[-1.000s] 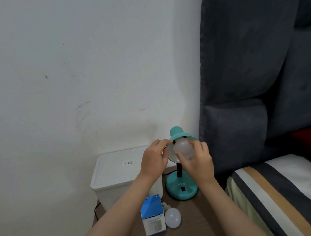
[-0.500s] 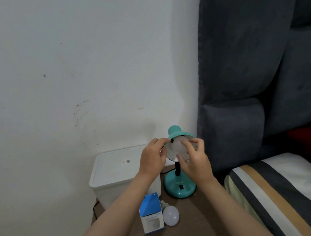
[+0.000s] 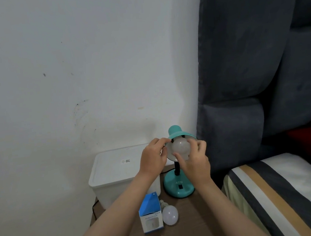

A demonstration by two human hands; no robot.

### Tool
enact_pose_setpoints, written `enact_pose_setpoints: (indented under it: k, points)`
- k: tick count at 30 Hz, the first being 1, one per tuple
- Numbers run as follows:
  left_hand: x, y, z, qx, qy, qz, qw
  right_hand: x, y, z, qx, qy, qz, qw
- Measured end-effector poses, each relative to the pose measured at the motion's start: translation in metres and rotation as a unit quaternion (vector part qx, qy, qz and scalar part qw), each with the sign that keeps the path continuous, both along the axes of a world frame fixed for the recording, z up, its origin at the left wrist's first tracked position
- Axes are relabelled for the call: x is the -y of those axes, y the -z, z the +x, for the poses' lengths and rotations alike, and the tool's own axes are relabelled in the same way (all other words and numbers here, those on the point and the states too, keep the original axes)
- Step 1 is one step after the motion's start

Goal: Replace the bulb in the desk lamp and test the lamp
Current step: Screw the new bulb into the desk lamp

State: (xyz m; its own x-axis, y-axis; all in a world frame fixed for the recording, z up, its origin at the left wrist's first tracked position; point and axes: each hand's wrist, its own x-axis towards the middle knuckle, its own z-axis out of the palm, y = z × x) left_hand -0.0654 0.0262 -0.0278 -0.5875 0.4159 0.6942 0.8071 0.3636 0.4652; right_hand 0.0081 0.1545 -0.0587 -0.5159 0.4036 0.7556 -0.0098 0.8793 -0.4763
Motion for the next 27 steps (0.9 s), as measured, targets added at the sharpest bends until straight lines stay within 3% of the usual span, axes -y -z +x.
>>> enact_pose_setpoints:
  k: [4,14,19,23,27]
  points:
    - [0.001,0.002,0.0,-0.002,-0.008,0.002,1.0,0.004,0.01,0.004,0.032,-0.057,0.061,0.996]
    - [0.001,0.0,0.0,0.004,-0.011,0.003,1.0,0.003,-0.003,0.003,0.044,0.004,-0.015,0.999]
    - [-0.001,0.001,0.002,0.006,-0.014,0.008,1.0,0.001,0.001,0.007,0.034,-0.012,-0.002,0.999]
    - [0.0,0.002,0.002,0.001,-0.015,0.003,1.0,-0.002,0.006,0.009,0.063,-0.031,0.081,0.994]
    - [0.0,0.003,0.002,0.006,-0.016,0.003,1.0,-0.003,0.004,0.004,0.065,-0.017,0.06,0.996]
